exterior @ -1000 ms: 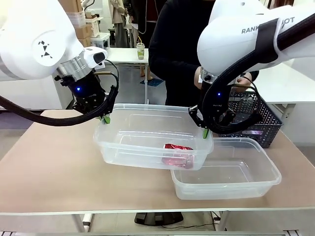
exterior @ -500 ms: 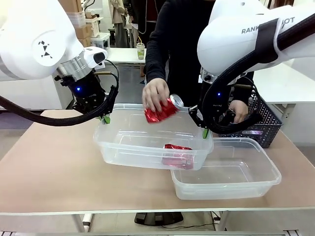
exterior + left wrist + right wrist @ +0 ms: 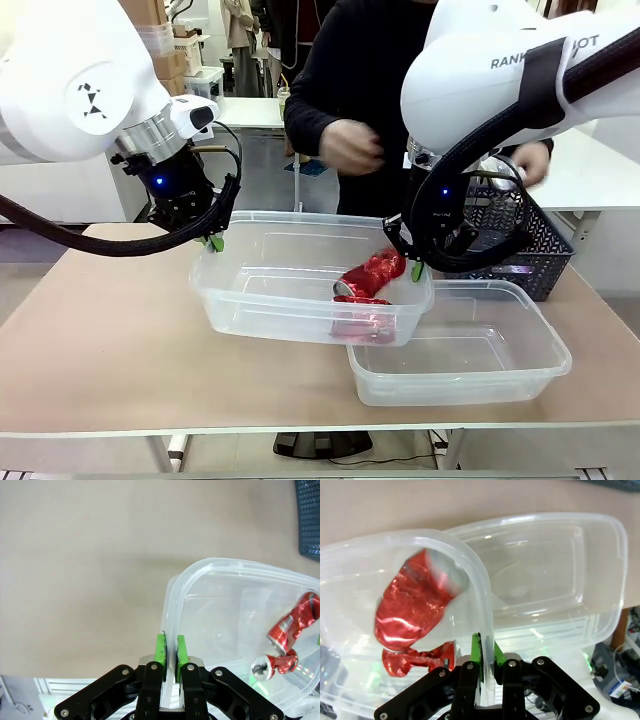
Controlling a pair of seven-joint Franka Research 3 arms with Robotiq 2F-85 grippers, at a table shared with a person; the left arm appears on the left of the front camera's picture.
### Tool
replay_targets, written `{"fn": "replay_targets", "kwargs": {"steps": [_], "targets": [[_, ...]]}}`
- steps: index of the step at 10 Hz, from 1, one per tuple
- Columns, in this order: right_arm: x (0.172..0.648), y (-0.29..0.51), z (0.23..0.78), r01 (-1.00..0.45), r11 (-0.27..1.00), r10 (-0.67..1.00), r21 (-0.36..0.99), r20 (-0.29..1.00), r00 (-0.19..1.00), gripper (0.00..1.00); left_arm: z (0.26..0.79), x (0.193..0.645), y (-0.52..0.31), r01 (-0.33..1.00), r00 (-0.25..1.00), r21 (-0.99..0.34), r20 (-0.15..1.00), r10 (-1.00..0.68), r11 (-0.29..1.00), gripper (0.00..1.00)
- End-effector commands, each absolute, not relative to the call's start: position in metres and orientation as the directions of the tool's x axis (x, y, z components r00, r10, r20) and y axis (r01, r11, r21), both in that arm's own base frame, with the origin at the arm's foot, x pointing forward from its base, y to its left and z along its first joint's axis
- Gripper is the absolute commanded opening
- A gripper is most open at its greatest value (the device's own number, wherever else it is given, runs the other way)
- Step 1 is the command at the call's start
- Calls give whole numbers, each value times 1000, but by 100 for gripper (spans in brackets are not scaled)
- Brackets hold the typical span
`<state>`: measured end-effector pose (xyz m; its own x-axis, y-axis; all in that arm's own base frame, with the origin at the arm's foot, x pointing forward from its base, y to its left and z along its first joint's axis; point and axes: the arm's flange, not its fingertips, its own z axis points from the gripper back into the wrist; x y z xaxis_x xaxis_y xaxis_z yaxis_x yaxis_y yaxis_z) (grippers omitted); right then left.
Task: Sort the waste into each basket.
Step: Offer the picked Organizing box to the human.
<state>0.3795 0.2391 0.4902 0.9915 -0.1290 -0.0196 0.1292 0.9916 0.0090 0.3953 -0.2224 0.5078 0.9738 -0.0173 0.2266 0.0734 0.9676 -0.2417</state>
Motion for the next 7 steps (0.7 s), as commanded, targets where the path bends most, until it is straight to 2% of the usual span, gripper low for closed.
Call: {"fn": "replay_targets", "kwargs": {"steps": [1, 7], "targets": [[380, 238, 493, 123, 992, -123, -2, -23, 992, 6, 511, 395, -224, 59, 972, -245, 233, -1, 968, 10], [380, 238, 493, 123, 992, -123, -2, -23, 992, 6, 511, 395, -224, 59, 972, -245, 233, -1, 968, 10]]}}
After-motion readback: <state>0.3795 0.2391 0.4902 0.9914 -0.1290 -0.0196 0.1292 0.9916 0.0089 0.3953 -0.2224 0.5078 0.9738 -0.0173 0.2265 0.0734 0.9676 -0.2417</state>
